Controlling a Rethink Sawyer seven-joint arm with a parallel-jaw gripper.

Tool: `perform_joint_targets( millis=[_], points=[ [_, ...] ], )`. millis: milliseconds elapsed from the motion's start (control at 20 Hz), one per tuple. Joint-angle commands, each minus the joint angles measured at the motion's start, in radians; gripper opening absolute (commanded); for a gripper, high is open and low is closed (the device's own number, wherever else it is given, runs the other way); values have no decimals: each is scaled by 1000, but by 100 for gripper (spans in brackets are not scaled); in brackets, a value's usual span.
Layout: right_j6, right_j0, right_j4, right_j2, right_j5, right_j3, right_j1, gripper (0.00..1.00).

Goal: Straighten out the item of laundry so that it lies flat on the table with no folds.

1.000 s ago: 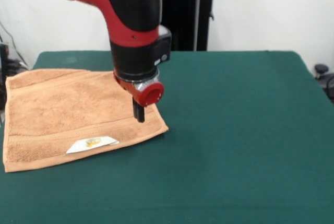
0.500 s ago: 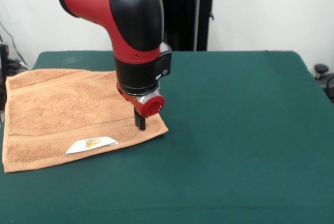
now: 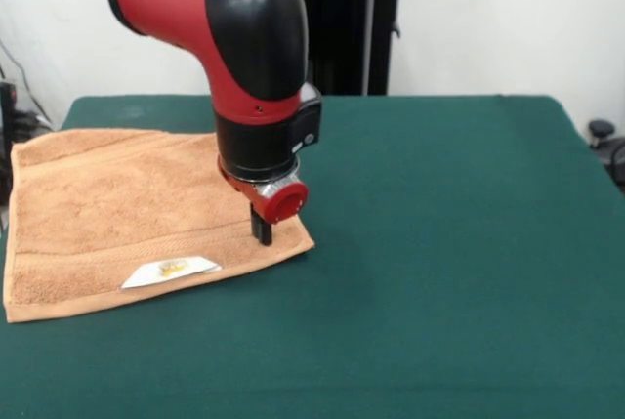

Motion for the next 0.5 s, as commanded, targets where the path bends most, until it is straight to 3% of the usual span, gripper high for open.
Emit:
perform_joint_targets(
  millis=[50, 500],
  points=[
    [212, 62, 85, 84, -82, -185, 259, 0],
    [176, 61, 84, 98, 64, -348, 306, 0]
  ],
)
